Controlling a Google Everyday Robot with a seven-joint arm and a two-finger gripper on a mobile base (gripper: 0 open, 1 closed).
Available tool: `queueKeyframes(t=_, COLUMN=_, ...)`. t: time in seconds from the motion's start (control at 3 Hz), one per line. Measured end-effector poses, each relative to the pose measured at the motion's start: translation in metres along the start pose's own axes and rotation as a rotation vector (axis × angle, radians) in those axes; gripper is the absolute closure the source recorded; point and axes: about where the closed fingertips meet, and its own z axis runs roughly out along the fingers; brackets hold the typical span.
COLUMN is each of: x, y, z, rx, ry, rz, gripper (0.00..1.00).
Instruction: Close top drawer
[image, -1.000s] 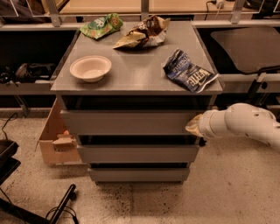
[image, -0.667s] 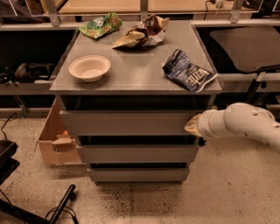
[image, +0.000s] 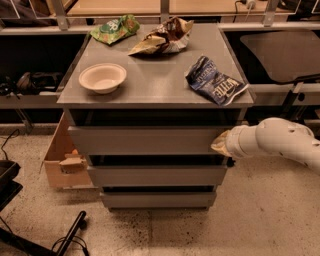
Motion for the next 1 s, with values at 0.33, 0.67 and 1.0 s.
queueKeyframes(t=0.33, x=0.0000, y=0.0000, z=0.0000, rx=0.000, ry=0.000, rz=0.000, gripper=0.11)
queueKeyframes(t=0.67, x=0.0002, y=0.0023, z=-0.0014, rx=0.000, ry=0.000, rz=0.000, gripper=0.22)
queueKeyframes(t=1.0, x=0.0007, y=0.0067, z=-0.0042, rx=0.000, ry=0.000, rz=0.000, gripper=0.44)
